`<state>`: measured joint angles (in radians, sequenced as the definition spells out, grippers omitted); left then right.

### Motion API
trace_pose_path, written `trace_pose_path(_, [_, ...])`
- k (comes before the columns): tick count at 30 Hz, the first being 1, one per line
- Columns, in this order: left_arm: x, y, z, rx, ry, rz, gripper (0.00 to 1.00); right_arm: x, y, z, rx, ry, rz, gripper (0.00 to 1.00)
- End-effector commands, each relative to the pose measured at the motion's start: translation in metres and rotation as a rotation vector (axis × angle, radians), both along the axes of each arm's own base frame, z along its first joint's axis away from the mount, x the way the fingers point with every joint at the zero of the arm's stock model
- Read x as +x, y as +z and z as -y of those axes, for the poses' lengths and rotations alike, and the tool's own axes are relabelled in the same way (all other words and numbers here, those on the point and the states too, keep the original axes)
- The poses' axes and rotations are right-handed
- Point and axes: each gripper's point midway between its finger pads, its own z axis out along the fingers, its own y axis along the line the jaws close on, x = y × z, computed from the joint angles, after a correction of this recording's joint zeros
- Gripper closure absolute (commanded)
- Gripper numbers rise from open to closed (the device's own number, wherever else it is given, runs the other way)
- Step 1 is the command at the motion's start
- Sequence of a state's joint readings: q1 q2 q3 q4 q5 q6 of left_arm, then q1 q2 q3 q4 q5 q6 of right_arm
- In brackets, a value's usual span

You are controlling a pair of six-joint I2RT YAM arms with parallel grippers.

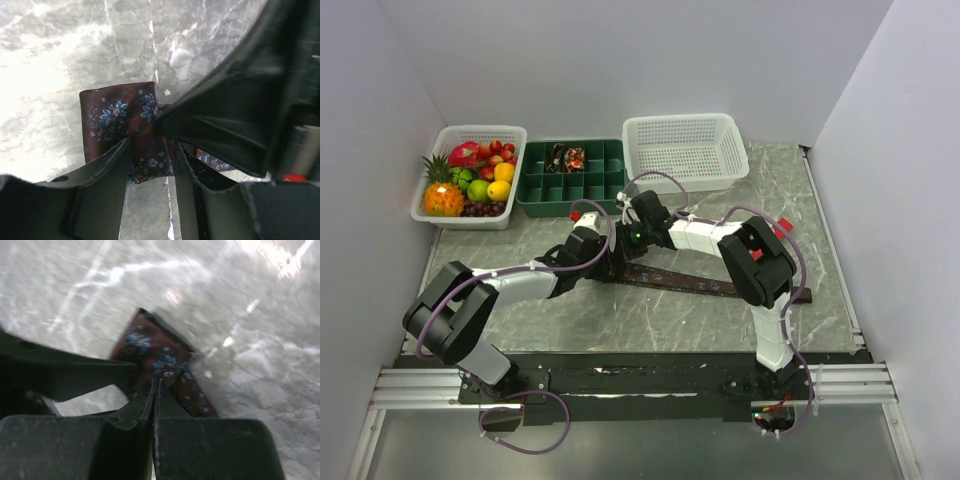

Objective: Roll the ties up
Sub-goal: Roll the tie at the center of the board.

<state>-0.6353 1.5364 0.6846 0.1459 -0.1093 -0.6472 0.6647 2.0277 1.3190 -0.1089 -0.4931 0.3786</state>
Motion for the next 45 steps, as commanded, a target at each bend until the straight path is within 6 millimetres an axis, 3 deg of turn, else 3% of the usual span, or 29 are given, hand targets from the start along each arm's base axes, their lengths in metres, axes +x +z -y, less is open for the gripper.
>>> trace_pose_path(1, [-0.002,0.002,0.004,-0.012,-0.011,0.012,0.55,-0.009,-0.010,0.001,-0.058,0.015,-0.035,1.00])
trace_pose_path(13, [-0.001,0.006,0.002,-0.014,-0.004,0.025,0.51,-0.017,-0.015,0.007,-0.118,0.005,-0.026,1.00])
trace_pose_path(21, [-0.007,0.000,0.003,-0.032,-0.017,0.018,0.52,-0.006,0.018,0.002,0.065,-0.002,-0.012,1.00])
trace_pose_path(27, [-0.007,0.001,0.004,-0.036,-0.023,0.022,0.52,-0.012,0.037,-0.004,0.157,0.059,-0.001,1.00])
trace_pose_path(37, [-0.007,-0.001,0.007,-0.041,-0.036,0.016,0.52,-0.025,0.029,-0.010,0.192,0.134,-0.020,1.00])
trace_pose_path(45, [-0.009,-0.002,0.009,-0.041,-0.050,0.015,0.51,-0.021,0.043,-0.018,0.240,0.151,0.008,1.00])
